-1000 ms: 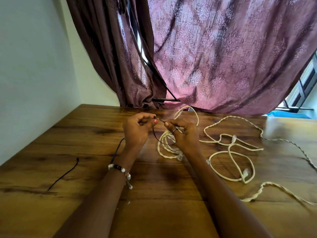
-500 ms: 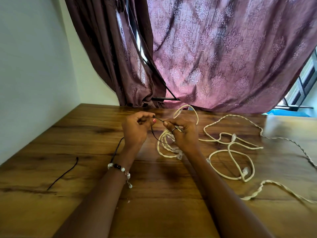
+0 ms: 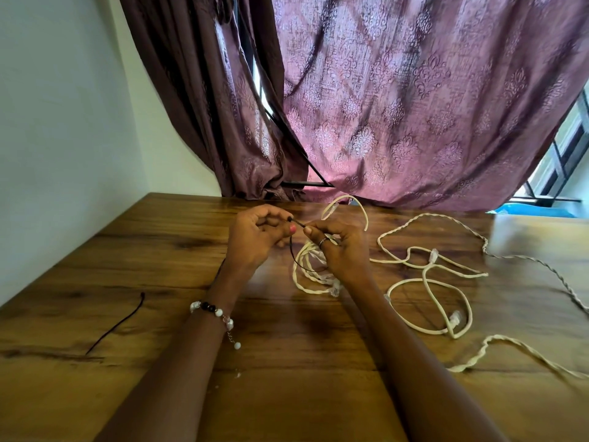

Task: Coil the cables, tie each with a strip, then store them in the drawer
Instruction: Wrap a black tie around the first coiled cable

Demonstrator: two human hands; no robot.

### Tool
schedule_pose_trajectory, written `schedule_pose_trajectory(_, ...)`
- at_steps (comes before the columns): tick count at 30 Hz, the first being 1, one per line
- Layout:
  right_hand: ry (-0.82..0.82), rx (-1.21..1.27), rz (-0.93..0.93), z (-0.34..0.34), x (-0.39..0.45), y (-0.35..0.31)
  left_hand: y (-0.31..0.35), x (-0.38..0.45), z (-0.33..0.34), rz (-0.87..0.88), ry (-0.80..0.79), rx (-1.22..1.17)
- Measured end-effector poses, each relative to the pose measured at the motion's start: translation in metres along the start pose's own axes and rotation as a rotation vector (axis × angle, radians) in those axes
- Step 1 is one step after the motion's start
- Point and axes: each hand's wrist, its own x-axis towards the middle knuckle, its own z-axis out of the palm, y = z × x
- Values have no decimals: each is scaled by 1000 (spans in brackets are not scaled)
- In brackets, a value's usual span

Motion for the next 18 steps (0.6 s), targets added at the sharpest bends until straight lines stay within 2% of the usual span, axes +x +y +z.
schedule_pose_trajectory(7, -33, -40, -33, -2, 0, -1, -1, 1, -1, 64, -81, 180)
schedule_pose_trajectory(12, -76, -67, -89, -3, 1, -5, 1, -1, 1, 38, -139, 166)
schedule_pose_trajectory(18, -82, 46, -35, -3, 1, -4, 1, 0, 0, 147, -130, 137)
